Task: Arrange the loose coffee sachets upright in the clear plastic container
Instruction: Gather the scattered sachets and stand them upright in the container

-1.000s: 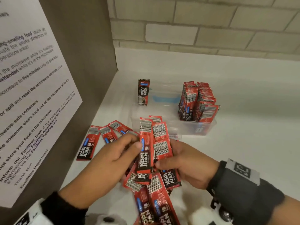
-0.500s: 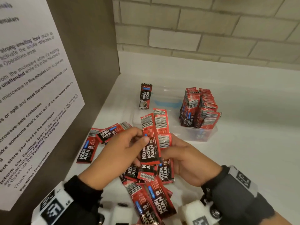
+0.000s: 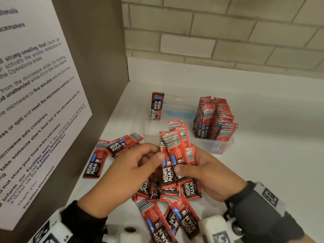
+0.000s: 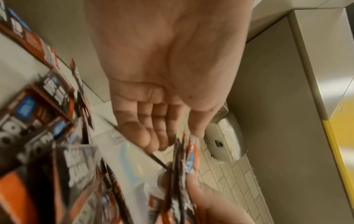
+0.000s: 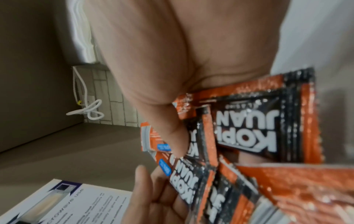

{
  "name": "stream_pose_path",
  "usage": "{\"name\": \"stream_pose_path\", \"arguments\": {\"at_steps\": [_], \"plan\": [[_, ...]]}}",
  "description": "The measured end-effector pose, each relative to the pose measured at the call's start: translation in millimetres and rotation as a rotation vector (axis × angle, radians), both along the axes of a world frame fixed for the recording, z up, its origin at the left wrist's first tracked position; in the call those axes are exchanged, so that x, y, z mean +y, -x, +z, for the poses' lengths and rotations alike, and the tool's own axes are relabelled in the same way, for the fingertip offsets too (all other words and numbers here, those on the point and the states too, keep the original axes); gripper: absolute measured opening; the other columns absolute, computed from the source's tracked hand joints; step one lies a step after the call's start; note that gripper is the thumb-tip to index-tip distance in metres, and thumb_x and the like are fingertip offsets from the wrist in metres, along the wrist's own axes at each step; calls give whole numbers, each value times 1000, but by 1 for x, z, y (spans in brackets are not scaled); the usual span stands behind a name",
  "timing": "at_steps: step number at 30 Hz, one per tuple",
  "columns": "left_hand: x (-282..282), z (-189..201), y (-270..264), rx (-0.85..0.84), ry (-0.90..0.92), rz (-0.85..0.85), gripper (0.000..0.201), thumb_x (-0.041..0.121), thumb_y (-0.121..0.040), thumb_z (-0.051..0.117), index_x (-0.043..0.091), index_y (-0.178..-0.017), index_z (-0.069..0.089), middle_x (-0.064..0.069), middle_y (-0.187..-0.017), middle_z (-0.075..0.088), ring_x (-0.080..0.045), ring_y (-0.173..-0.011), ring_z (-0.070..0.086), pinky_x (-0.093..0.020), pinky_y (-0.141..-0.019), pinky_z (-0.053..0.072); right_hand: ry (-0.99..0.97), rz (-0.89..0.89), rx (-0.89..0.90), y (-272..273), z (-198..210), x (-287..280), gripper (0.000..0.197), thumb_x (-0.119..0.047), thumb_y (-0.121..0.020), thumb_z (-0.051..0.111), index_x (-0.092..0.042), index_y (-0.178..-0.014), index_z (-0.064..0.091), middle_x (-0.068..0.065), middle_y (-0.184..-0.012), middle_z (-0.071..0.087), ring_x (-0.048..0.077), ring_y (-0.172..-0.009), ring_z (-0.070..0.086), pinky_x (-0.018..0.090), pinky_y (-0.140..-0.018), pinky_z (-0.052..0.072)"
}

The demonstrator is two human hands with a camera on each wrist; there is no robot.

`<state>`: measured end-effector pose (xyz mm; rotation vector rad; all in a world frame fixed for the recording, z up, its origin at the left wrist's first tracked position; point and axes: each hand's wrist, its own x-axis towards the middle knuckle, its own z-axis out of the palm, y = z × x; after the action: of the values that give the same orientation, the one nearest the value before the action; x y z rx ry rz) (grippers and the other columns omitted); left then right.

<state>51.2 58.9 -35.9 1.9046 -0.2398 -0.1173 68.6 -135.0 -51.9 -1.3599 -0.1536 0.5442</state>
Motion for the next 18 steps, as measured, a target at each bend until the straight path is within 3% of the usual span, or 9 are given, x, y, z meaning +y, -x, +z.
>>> {"name": "stream_pose_path", "arguments": {"at_steps": [2,5,8,10,13,15,18], "plan": [[8,-1,-2,-21,49,116,35,58,-70,48,39,-93,66,16,-89,67,-1,-78,61,-14,-67,44,-8,-20,-3,-2,3,-5,48,-3,-74,63,-7,-121,52,12,-108,69,25,-95,67,33,-79,55],[14,-3,-6,-10,115,212,32,58,-67,50,41,-90,64,17,-84,64,-4,-79,60,-24,-71,45,-75,-74,-25,-4,7,-13,45,-2,-72,64,-9,-115,55,10,-102,71,22,-91,68,31,-73,56],[10,-7,-7,33,168,211,23,60,-70,57,43,-85,61,20,-76,59,-3,-75,60,-29,-73,48,-186,-175,-43,-10,9,-15,54,-9,-64,83,-11,-112,59,12,-105,70,25,-92,68,33,-72,57],[6,-8,-8,81,185,165,23,63,-72,66,46,-86,59,21,-79,61,-3,-80,63,-33,-80,51,-235,-218,-57,-14,12,-14,58,-18,-62,82,-10,-114,59,14,-109,68,27,-94,68,36,-72,56],[-1,-7,-8,227,160,-68,49,63,-59,65,47,-104,54,21,-103,65,-3,-101,63,-33,-95,49,-273,-266,-84,-20,18,-10,39,-15,-66,71,-16,-104,65,11,-102,70,26,-90,68,36,-70,56],[-9,-7,-5,319,191,-212,59,48,-66,72,39,-120,48,14,-115,67,-5,-110,62,-29,-99,47,-281,-272,-106,-21,21,-5,45,-19,-65,74,-14,-108,63,13,-104,69,29,-93,67,39,-72,57],[-14,-8,-3,290,157,-192,44,13,-87,67,30,-123,50,7,-112,70,-7,-108,63,-27,-98,47,-278,-299,-127,-19,21,2,66,-29,-59,83,-10,-116,57,13,-106,68,31,-97,66,41,-75,57]]}}
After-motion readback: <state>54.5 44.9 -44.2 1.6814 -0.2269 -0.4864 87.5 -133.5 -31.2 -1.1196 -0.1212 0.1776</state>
